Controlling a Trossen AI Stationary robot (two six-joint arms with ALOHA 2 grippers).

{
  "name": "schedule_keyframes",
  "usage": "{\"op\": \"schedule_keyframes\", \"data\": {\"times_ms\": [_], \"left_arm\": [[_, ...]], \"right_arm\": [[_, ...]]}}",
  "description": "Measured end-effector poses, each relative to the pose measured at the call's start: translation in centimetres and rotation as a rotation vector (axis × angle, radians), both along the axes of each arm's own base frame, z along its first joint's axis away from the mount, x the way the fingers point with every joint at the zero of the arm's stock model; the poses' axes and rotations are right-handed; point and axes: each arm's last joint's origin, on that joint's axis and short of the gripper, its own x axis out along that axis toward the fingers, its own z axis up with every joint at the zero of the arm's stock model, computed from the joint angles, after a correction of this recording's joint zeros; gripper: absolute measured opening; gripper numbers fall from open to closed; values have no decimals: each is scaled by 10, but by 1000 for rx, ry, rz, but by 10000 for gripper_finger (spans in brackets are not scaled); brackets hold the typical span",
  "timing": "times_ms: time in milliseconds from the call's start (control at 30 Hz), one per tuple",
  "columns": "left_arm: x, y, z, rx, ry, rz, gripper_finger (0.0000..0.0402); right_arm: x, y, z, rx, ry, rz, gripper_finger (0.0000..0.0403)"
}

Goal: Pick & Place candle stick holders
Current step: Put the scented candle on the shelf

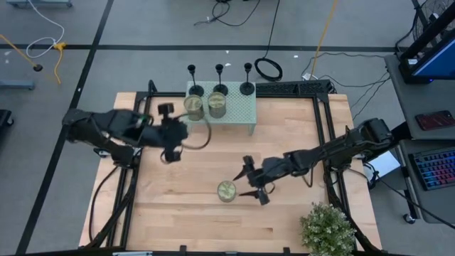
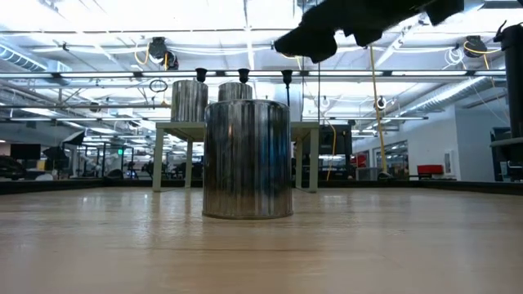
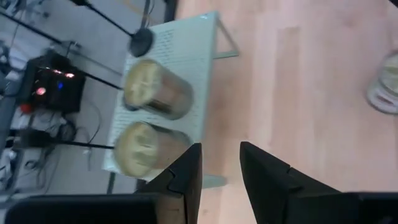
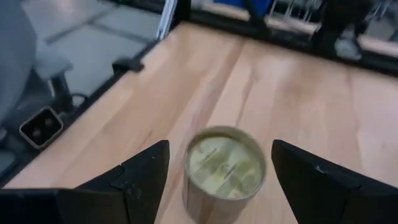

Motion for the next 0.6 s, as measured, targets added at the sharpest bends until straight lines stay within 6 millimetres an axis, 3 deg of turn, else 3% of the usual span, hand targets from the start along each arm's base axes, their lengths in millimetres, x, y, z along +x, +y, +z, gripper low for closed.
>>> {"op": "schedule_keyframes", "data": {"times_ms": [100, 300, 600], "left_arm": [[-11, -10, -27, -22, -39, -31, 115], [-14, -25, -84, -106, -187, -52, 115], [-3, -40, -153, -144, -319, -137, 115]], "right_arm": [[13, 10, 3, -29, 44, 32, 274], [33, 19, -24, -91, 112, 255, 272], [48, 3, -44, -121, 159, 271, 209]]}}
